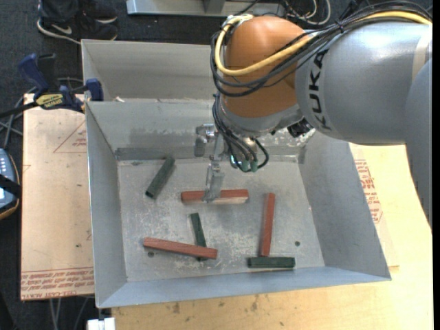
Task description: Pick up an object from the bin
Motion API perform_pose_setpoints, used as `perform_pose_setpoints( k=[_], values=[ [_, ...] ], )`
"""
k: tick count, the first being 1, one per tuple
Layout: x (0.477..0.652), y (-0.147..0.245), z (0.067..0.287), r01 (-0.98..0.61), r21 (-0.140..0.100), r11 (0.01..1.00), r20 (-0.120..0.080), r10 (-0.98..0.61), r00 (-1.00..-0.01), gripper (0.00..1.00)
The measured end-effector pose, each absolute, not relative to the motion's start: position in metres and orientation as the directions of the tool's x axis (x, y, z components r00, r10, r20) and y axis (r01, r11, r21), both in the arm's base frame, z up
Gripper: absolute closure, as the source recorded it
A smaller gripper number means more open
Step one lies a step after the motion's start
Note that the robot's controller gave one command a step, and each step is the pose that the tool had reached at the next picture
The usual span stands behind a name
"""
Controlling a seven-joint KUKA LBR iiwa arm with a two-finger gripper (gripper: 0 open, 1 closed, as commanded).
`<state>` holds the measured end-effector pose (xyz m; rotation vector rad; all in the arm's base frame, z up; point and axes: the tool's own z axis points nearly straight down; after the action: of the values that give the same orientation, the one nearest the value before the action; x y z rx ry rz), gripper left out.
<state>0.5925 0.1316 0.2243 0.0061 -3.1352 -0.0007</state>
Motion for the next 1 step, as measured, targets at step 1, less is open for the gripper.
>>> perform_pose_setpoints(
  k=[1],
  values=[
    [0.5942, 0.1308, 0.2288, -0.001, 0.001, 1.000, -0.001, -0.001, -1.000, 0.00]
  ],
)
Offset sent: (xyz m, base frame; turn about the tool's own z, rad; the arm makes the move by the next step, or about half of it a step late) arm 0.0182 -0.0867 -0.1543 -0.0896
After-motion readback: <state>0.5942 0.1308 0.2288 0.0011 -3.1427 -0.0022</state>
